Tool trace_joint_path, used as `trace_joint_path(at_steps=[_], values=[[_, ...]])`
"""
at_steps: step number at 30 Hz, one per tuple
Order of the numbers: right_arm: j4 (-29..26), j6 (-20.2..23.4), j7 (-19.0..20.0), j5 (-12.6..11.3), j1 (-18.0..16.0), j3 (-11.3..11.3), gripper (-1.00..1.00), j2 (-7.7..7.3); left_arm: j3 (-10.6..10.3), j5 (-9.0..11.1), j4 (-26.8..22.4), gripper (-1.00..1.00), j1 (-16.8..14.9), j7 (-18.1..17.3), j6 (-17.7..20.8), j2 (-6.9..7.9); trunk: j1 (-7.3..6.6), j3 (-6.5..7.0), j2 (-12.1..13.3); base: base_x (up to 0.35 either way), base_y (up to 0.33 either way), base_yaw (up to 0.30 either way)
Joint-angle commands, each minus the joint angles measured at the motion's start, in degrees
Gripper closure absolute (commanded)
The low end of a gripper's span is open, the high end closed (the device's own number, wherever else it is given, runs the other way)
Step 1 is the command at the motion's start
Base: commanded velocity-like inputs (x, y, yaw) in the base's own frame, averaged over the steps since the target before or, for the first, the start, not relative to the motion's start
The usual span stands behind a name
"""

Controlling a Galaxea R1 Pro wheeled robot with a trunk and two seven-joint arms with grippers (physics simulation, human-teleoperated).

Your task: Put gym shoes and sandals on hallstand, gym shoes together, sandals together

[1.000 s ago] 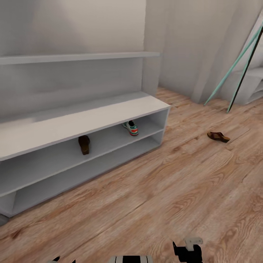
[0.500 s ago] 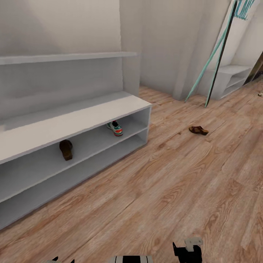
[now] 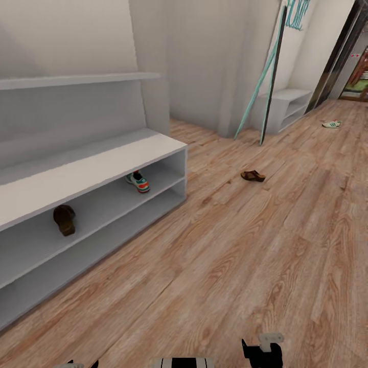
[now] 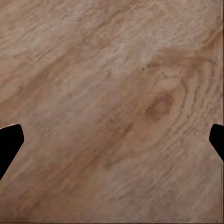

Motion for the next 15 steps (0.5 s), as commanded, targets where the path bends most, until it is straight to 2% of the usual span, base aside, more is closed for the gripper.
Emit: trace_joint_path(at_steps=[1,10,11,15], values=[[0.1,-0.2,-0.2,0.2,0.0,0.1,-1.00,0.00,0.3,-0.2,0.0,-1.00,0.0,-0.3,-0.2,-0.03,-0.01,-0.04,0.0,0.000,0.000,-0.285],[0.1,-0.2,-0.2,0.2,0.0,0.1,-1.00,0.00,0.2,-0.2,0.1,-1.00,0.0,1.2,-0.6,-0.04,-0.01,-0.04,0.0,0.000,0.000,-0.285],[0.1,-0.1,-0.2,0.2,0.0,0.1,-1.00,0.00,0.2,-0.2,0.1,-1.00,0.0,1.3,-1.9,-0.04,-0.01,-0.04,0.0,0.000,0.000,-0.285],[0.1,-0.1,-0.2,0.2,0.0,0.1,-1.00,0.00,0.1,-0.2,0.3,-1.00,0.0,1.4,-3.4,-0.04,-0.01,-0.04,0.0,0.000,0.000,-0.285]])
